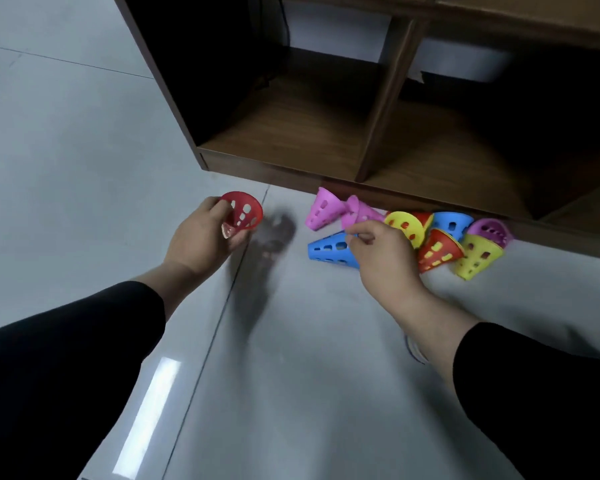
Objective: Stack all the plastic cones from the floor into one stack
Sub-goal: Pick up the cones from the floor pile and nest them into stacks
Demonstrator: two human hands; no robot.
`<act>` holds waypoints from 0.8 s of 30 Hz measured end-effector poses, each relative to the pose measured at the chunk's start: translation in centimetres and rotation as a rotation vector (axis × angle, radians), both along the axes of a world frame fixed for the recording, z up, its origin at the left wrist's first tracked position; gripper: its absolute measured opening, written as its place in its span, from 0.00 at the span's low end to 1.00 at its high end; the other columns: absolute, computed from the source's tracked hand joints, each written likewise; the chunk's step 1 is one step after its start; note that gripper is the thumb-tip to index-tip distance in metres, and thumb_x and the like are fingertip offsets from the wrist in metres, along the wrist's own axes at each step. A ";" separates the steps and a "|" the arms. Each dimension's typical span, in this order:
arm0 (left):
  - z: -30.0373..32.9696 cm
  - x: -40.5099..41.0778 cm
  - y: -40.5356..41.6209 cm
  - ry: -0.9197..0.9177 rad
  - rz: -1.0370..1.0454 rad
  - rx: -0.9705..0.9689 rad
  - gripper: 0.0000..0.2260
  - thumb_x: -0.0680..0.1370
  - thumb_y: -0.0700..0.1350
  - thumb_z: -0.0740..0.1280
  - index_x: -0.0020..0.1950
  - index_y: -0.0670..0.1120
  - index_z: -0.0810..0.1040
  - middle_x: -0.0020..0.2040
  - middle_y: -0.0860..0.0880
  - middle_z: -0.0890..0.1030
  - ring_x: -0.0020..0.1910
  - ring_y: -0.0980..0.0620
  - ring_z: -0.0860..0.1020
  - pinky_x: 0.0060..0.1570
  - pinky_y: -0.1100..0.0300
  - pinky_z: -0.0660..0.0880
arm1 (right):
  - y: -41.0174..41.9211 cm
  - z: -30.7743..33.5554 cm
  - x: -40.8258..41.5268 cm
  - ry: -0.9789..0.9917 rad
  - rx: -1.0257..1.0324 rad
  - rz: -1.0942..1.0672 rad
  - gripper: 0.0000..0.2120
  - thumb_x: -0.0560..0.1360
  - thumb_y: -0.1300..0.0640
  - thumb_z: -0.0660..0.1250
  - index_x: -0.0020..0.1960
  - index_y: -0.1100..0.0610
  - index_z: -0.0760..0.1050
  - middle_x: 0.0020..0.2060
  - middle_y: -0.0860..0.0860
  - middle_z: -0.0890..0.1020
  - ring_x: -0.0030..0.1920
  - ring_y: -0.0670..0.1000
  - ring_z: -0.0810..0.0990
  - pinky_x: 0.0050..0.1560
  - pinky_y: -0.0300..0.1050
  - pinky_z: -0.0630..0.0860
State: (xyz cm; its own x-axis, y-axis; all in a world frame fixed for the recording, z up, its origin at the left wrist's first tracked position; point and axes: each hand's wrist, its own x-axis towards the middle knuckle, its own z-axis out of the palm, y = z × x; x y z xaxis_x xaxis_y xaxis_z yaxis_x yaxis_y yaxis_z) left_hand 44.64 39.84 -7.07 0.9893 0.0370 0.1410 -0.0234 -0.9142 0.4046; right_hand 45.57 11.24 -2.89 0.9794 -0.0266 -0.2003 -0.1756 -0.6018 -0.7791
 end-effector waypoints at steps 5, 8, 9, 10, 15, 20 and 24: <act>5.1 -3.2 -8.9 0.060 -0.047 -0.556 0.18 0.69 0.61 0.72 0.47 0.54 0.69 0.45 0.50 0.79 0.41 0.46 0.78 0.40 0.51 0.77 | -5.9 7.0 -2.8 -0.085 0.294 -0.137 0.12 0.80 0.63 0.60 0.49 0.47 0.77 0.46 0.48 0.81 0.40 0.41 0.81 0.32 0.39 0.78; 8.1 -5.2 -14.2 0.170 -0.216 -0.649 0.19 0.69 0.64 0.72 0.52 0.62 0.66 0.44 0.54 0.80 0.37 0.52 0.80 0.37 0.53 0.78 | -11.8 10.5 -4.3 -0.067 0.244 -0.144 0.14 0.78 0.64 0.58 0.49 0.46 0.76 0.37 0.41 0.81 0.40 0.43 0.83 0.41 0.52 0.82; 9.0 -5.7 -15.7 0.210 -0.292 -0.610 0.21 0.69 0.65 0.72 0.55 0.64 0.65 0.45 0.57 0.80 0.38 0.57 0.80 0.37 0.60 0.77 | -13.9 11.3 -4.7 -0.053 0.193 -0.129 0.14 0.78 0.63 0.58 0.48 0.45 0.76 0.35 0.38 0.81 0.38 0.42 0.82 0.39 0.50 0.82; 9.8 -6.1 -17.1 0.252 -0.361 -0.559 0.23 0.70 0.65 0.72 0.58 0.65 0.65 0.47 0.60 0.79 0.41 0.61 0.80 0.37 0.67 0.75 | -15.8 12.0 -5.2 -0.030 0.157 -0.105 0.14 0.78 0.62 0.59 0.48 0.44 0.77 0.34 0.38 0.81 0.37 0.41 0.81 0.37 0.48 0.82; 11.8 -7.1 -23.1 0.399 -0.564 -0.115 0.32 0.74 0.59 0.72 0.73 0.56 0.62 0.61 0.50 0.78 0.48 0.56 0.77 0.43 0.67 0.71 | -22.7 12.8 -7.9 0.153 0.190 -0.116 0.07 0.77 0.60 0.69 0.48 0.48 0.82 0.48 0.57 0.85 0.47 0.58 0.84 0.50 0.59 0.81; 11.9 -7.9 -28.6 0.447 -0.591 0.259 0.28 0.76 0.56 0.71 0.72 0.48 0.69 0.57 0.45 0.80 0.52 0.47 0.79 0.49 0.51 0.80 | -25.8 10.1 -10.0 0.231 0.232 -0.252 0.06 0.75 0.63 0.73 0.50 0.64 0.84 0.45 0.59 0.85 0.40 0.52 0.81 0.37 0.38 0.77; 10.3 -8.3 -31.2 0.447 -0.576 0.492 0.24 0.78 0.52 0.70 0.71 0.46 0.70 0.54 0.44 0.79 0.52 0.44 0.79 0.48 0.48 0.81 | -26.8 7.5 -11.0 0.358 0.327 -0.339 0.07 0.76 0.65 0.70 0.53 0.67 0.82 0.49 0.63 0.84 0.47 0.57 0.81 0.50 0.52 0.80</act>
State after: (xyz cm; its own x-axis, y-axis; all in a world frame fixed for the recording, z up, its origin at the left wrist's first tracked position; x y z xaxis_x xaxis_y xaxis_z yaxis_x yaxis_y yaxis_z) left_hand 36.33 8.59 3.18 0.8021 -0.4479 -0.3951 -0.4684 -0.8822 0.0492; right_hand 34.56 -15.56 4.63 0.7969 -0.2078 -0.5673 -0.6026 -0.2050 -0.7713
